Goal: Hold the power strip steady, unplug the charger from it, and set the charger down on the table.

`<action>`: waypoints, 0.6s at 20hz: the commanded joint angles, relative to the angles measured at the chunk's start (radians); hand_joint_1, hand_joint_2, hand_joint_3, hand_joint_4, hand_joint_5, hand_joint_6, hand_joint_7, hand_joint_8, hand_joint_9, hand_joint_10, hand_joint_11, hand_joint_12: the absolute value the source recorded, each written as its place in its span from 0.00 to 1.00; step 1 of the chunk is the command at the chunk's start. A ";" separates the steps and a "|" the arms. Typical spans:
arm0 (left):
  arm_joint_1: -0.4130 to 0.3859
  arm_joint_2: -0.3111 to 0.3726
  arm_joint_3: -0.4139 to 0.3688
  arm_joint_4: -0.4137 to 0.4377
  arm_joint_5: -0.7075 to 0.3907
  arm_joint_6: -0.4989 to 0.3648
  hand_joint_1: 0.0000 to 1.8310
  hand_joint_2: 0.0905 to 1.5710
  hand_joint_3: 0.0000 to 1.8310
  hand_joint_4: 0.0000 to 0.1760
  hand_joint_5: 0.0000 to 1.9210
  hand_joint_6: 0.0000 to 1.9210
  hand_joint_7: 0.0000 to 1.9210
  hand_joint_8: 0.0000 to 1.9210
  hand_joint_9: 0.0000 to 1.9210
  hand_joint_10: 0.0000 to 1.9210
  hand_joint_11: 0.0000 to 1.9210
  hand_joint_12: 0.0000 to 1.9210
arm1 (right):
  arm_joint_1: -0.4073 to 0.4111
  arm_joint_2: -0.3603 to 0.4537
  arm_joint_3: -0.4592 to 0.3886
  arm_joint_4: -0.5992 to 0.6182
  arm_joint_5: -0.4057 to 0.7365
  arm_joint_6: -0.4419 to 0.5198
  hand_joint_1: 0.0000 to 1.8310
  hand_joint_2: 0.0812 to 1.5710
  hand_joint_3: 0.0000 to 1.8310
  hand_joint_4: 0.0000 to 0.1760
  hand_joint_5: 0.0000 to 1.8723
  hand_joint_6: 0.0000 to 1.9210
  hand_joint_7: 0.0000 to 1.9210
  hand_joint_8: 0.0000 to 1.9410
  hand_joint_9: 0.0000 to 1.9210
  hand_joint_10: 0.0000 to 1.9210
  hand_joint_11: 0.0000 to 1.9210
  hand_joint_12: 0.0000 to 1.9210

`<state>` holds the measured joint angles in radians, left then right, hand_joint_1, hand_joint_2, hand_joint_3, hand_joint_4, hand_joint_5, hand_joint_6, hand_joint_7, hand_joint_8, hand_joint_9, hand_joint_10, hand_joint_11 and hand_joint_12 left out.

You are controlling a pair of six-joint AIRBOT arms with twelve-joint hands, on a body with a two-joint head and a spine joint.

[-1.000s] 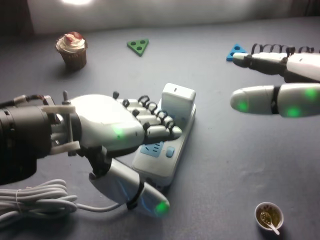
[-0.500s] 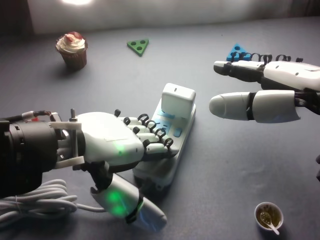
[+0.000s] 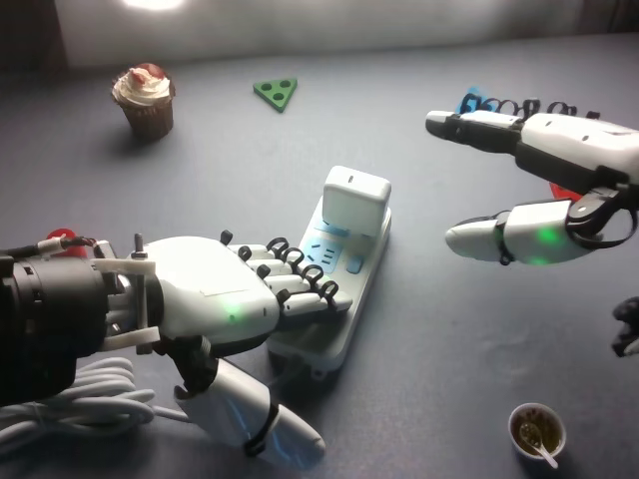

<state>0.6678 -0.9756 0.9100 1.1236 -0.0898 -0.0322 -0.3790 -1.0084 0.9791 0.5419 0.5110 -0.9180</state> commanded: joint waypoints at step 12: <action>0.011 -0.023 0.008 0.001 -0.033 -0.004 0.00 0.58 0.00 0.00 0.00 0.00 0.00 0.00 0.00 0.00 0.00 0.00 | 0.015 -0.081 0.018 0.116 0.167 -0.059 0.54 0.68 0.00 0.00 0.11 0.00 0.12 0.01 0.12 0.01 0.13 0.04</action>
<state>0.6773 -0.9829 0.9161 1.1248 -0.0978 -0.0322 -0.3779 -1.1034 0.9955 0.6811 0.5724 -0.9813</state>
